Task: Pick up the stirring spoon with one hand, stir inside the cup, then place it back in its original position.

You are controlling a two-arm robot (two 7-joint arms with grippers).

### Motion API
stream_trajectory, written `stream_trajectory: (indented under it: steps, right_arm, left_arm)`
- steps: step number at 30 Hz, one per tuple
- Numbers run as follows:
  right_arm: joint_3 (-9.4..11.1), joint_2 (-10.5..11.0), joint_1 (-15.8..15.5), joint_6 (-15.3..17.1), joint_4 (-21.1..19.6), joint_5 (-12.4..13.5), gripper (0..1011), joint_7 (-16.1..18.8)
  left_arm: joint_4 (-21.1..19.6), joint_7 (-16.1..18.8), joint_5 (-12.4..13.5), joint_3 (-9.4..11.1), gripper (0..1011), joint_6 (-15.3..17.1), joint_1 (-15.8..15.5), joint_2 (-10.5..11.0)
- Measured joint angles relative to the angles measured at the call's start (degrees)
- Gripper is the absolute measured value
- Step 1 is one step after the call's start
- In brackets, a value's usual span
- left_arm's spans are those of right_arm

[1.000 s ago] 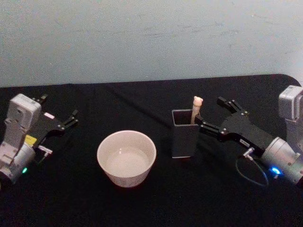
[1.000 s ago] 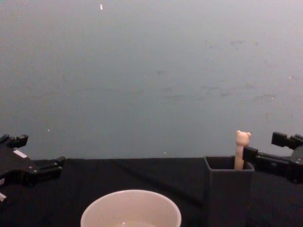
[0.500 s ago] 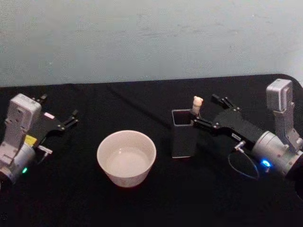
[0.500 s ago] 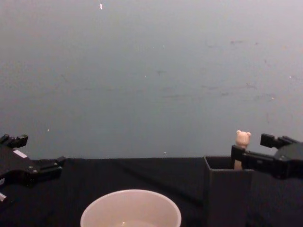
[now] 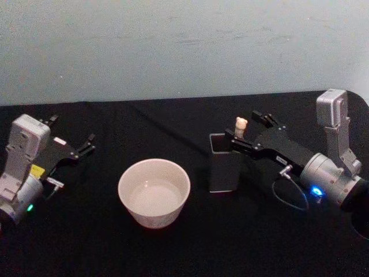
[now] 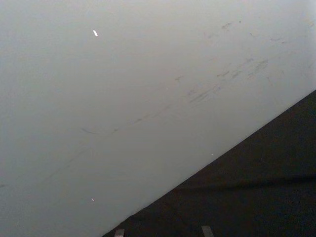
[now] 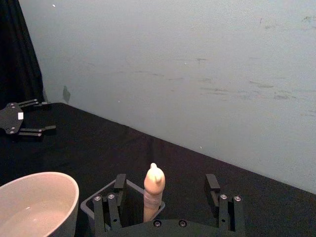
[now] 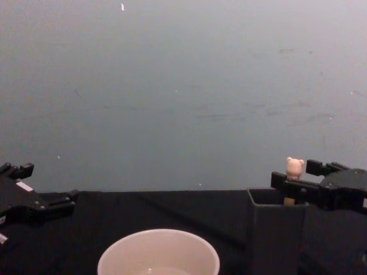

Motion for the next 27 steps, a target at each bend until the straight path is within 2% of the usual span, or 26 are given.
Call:
stream_trajectory:
  steps: [13, 27]
  right_arm:
    - [1.1, -1.2, 0.4, 1.1, 0.7, -0.5, 1003, 0.8]
    - [1.1, -1.3, 0.4, 1.2, 0.7, -0.5, 1002, 0.9]
  left_arm:
    - [0.0, 0.0, 0.0, 0.0, 1001, 0.0, 0.0, 0.0]
    - [0.0, 0.0, 0.0, 0.0, 1001, 0.0, 0.0, 0.0]
